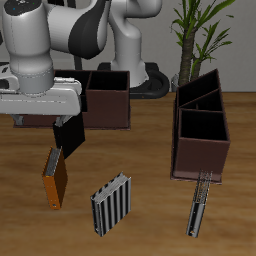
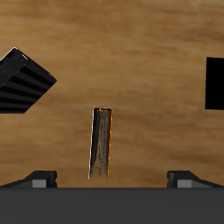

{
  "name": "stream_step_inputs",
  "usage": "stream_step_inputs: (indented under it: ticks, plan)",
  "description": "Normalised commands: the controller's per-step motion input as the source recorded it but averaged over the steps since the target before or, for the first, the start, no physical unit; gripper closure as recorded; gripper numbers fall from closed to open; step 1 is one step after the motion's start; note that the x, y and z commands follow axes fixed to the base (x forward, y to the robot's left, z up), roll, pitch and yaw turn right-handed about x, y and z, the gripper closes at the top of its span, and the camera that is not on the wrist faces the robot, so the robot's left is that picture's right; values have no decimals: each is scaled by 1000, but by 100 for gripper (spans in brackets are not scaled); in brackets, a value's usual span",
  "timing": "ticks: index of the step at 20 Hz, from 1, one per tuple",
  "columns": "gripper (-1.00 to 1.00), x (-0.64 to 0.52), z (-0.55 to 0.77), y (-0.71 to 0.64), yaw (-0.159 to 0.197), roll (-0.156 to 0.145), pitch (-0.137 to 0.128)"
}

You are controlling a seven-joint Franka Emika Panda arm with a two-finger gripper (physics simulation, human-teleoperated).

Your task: Place the orange book into the left desk caddy's right compartment

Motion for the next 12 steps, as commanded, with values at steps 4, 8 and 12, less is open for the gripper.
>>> stream_step_inputs:
  ticks: [4, 8, 12]
  plan:
    - [-100, 143, -192, 47, -18, -4, 17]
    - [-100, 112, -244, -26, -21, -18, 18]
    - [-100, 76, -282, 18, -17, 13, 32]
